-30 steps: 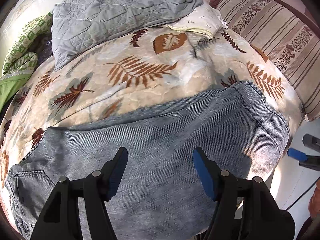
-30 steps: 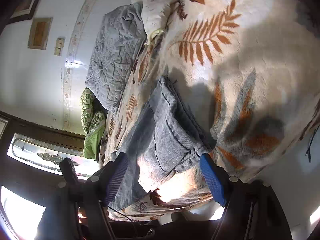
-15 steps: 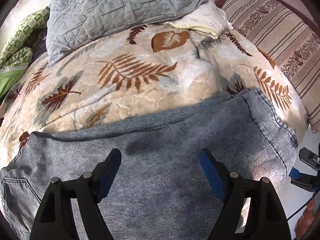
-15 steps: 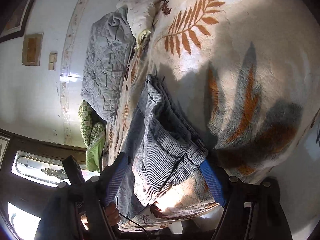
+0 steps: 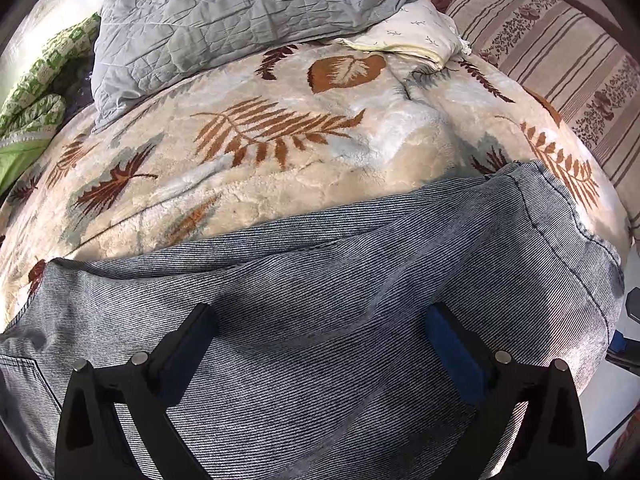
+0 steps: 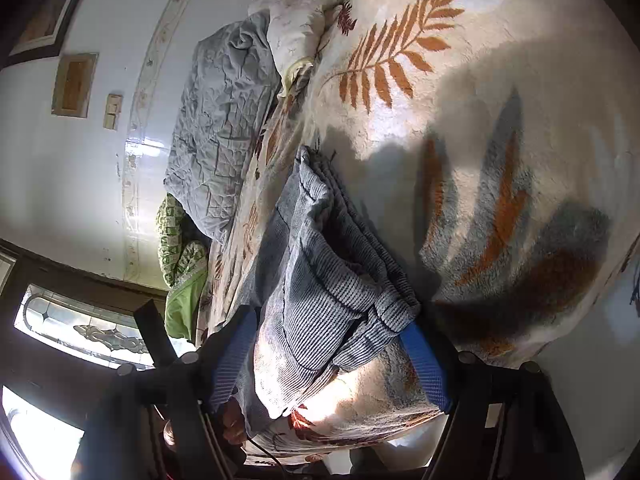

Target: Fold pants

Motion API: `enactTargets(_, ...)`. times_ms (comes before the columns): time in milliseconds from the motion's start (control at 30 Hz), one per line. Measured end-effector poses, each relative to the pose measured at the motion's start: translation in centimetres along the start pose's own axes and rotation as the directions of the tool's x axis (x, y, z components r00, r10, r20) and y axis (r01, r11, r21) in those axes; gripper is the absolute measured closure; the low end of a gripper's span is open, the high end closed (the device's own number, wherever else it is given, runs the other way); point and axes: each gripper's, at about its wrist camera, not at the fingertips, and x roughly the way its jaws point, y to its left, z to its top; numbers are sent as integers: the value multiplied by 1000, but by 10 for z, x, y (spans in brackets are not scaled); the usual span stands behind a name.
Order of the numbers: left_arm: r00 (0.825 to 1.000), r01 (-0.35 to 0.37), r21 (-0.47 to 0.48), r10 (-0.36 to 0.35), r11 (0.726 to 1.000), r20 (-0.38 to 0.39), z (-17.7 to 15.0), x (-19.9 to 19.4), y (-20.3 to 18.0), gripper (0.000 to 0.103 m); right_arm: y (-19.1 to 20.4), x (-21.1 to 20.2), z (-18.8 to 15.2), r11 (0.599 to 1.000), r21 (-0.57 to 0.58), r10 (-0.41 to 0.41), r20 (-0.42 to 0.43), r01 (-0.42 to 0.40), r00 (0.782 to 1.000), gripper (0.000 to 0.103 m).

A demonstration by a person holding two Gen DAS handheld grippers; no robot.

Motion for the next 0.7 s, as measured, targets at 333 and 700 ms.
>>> enactTargets(333,1000,17,66,-17,998,-11,-9,-9,-1,0,22,-4,-4,996,-59,-55,77,59,996,38)
enactTargets(700,999,48,85,-48,995,6,-15,-12,2,0,13,11,6,997,-6,-70,30,70,997,43)
